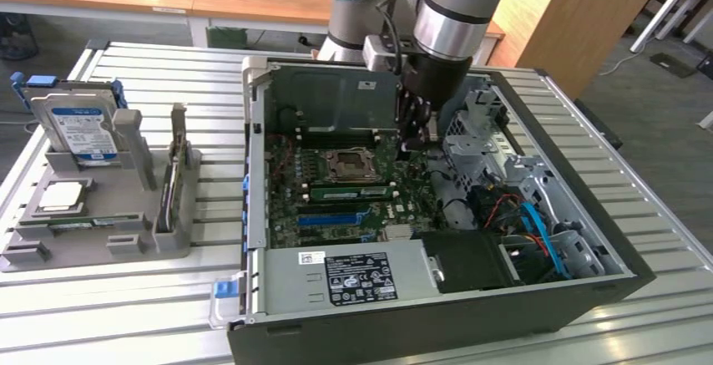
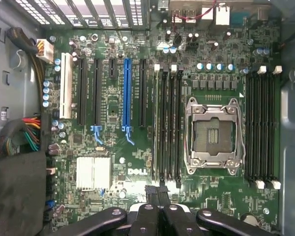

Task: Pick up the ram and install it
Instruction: 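Press down the ram until it locks into place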

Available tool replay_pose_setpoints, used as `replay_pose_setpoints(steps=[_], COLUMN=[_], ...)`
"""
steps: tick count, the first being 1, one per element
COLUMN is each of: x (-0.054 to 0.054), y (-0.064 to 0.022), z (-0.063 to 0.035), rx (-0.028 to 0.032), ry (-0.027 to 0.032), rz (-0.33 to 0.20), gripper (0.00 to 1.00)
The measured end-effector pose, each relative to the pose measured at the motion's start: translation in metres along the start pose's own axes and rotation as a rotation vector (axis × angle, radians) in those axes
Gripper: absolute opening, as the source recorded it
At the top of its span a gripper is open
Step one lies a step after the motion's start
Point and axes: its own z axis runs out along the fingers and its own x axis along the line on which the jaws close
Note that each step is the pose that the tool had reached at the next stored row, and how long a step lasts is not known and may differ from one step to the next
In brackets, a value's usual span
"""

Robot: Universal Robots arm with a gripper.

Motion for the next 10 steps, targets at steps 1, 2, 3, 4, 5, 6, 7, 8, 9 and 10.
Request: replay_pose_setpoints(steps=[1,2,3,4,5,6,7,8,9,10], x=[0.0,0.0,0.0,0.0,0.0,0.0,0.0,0.0,0.0,0.0], y=[0.0,-0.0001,-0.0001,-0.0001,-0.0002,-0.0002,-0.0003,-0.0003,-0.0004,-0.0004], z=[0.0009,0.0019,0.003,0.0042,0.0054,0.0069,0.0086,0.0104,0.0121,0.014], rx=[0.0003,0.0005,0.0008,0.001,0.0011,0.0014,0.0019,0.0024,0.0031,0.0038], ry=[0.0001,0.0,0.0001,0.0001,0.0002,0.0002,0.0002,0.0002,0.0002,0.0001], rz=[0.0,0.0,0.0,0.0,0.0,0.0,0.0,0.0,0.0,0.0], gripper=[0.1,0.1,0.1,0.1,0.1,0.1,0.1,0.1,0.1,0.1])
